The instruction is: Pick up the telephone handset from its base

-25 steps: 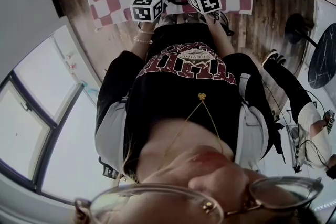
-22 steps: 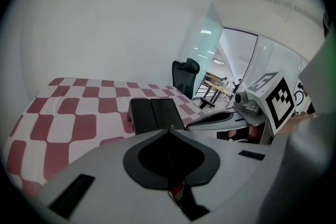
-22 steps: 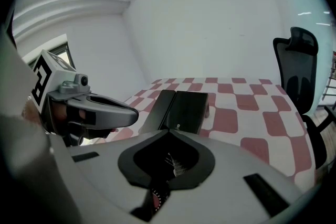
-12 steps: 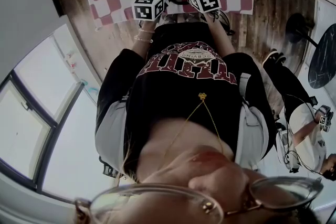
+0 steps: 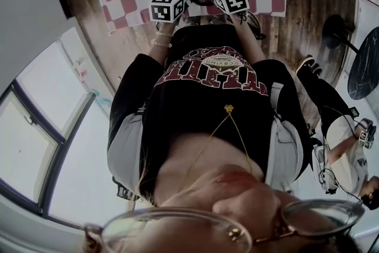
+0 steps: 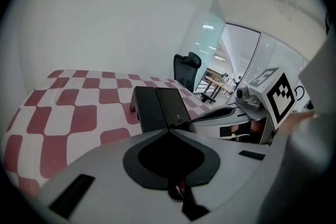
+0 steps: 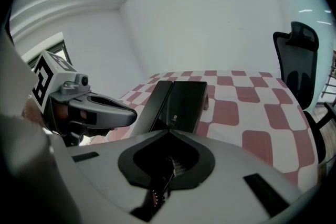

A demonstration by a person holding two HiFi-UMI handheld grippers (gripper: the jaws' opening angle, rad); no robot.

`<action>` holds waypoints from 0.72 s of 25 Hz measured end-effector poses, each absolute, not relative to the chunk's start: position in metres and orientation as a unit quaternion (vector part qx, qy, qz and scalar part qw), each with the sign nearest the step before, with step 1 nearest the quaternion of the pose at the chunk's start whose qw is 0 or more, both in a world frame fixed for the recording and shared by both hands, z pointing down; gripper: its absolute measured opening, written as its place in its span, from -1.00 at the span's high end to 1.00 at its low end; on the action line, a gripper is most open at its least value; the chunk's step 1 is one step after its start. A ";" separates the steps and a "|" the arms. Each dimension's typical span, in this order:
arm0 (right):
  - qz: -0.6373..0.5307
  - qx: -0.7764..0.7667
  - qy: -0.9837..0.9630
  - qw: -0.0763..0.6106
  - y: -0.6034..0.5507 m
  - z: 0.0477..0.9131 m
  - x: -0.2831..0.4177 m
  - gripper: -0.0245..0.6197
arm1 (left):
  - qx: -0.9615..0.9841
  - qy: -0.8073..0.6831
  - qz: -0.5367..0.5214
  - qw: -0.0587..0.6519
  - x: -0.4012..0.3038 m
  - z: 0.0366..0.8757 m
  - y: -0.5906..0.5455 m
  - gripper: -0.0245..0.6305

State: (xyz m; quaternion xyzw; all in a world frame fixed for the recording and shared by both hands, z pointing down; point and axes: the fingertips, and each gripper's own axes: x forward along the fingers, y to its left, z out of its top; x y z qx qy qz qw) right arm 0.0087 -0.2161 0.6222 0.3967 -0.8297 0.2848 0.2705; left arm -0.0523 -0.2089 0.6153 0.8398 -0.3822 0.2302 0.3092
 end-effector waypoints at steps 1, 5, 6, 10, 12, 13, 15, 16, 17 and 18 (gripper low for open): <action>0.285 0.397 -0.829 0.272 -0.216 0.623 0.009 0.86 | 0.840 -0.379 0.230 0.311 -0.053 0.616 -0.209 0.89; 0.287 0.397 -0.827 0.275 -0.216 0.625 0.010 0.87 | 0.844 -0.367 0.229 0.318 -0.060 0.619 -0.211 0.89; 0.287 0.397 -0.827 0.276 -0.216 0.625 0.010 0.87 | 0.844 -0.366 0.226 0.321 -0.062 0.619 -0.211 0.89; 0.286 0.399 -0.826 0.278 -0.218 0.626 0.011 0.87 | 0.843 -0.360 0.217 0.337 -0.070 0.622 -0.216 0.89; 0.285 0.400 -0.826 0.278 -0.220 0.625 0.011 0.87 | 0.844 -0.351 0.224 0.338 -0.074 0.625 -0.217 0.89; 0.285 0.400 -0.826 0.278 -0.221 0.624 0.012 0.87 | 0.845 -0.346 0.227 0.338 -0.076 0.626 -0.218 0.89; 0.284 0.400 -0.825 0.280 -0.222 0.624 0.013 0.86 | 0.847 -0.336 0.229 0.343 -0.078 0.628 -0.219 0.89; 0.283 0.400 -0.825 0.280 -0.223 0.624 0.013 0.87 | 0.847 -0.330 0.229 0.347 -0.078 0.629 -0.220 0.89; 0.283 0.400 -0.825 0.280 -0.224 0.624 0.014 0.87 | 0.848 -0.325 0.227 0.352 -0.078 0.631 -0.220 0.89; 0.283 0.401 -0.825 0.280 -0.224 0.623 0.014 0.87 | 0.849 -0.319 0.225 0.356 -0.078 0.632 -0.220 0.89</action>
